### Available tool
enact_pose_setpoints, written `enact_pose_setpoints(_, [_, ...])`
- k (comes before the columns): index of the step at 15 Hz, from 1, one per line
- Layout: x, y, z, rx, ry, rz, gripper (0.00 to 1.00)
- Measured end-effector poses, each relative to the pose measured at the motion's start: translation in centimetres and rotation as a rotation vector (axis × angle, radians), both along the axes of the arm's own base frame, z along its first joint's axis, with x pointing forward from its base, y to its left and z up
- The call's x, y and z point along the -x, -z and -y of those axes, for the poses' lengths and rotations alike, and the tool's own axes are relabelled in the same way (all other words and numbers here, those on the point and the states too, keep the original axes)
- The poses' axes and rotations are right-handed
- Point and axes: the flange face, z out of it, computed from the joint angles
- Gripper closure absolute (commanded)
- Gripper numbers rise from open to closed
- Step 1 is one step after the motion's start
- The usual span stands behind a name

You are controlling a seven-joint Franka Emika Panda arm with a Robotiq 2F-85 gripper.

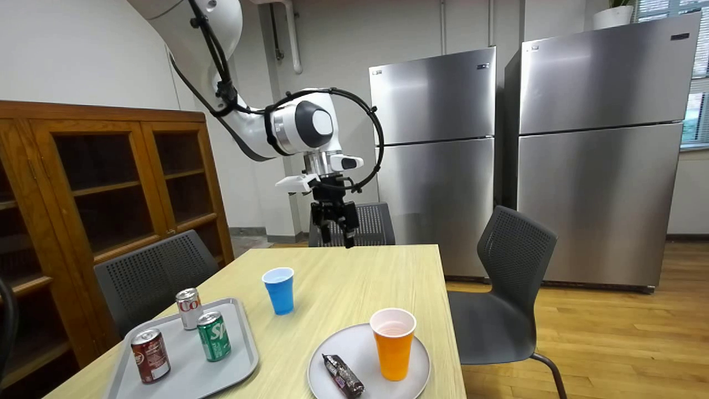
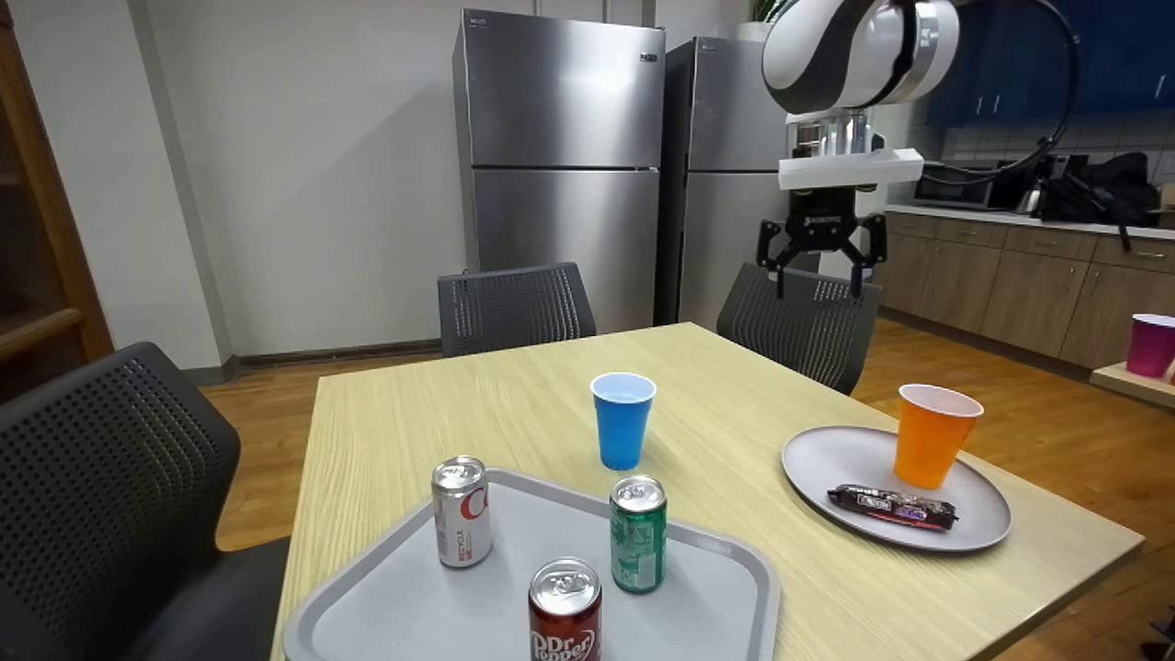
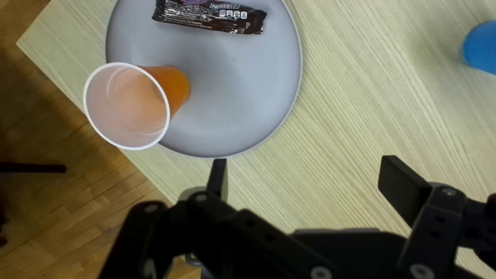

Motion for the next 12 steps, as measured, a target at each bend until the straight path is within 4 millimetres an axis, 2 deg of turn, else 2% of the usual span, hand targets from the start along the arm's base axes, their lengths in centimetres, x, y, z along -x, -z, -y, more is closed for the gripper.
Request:
enact_pose_setpoints(6, [2.5, 1.5, 4.0, -0.005, 0.021, -0.015, 0.00])
enact_pose_setpoints(12, [4.0, 3.5, 6.0, -0.005, 0.059, -0.018, 0.00])
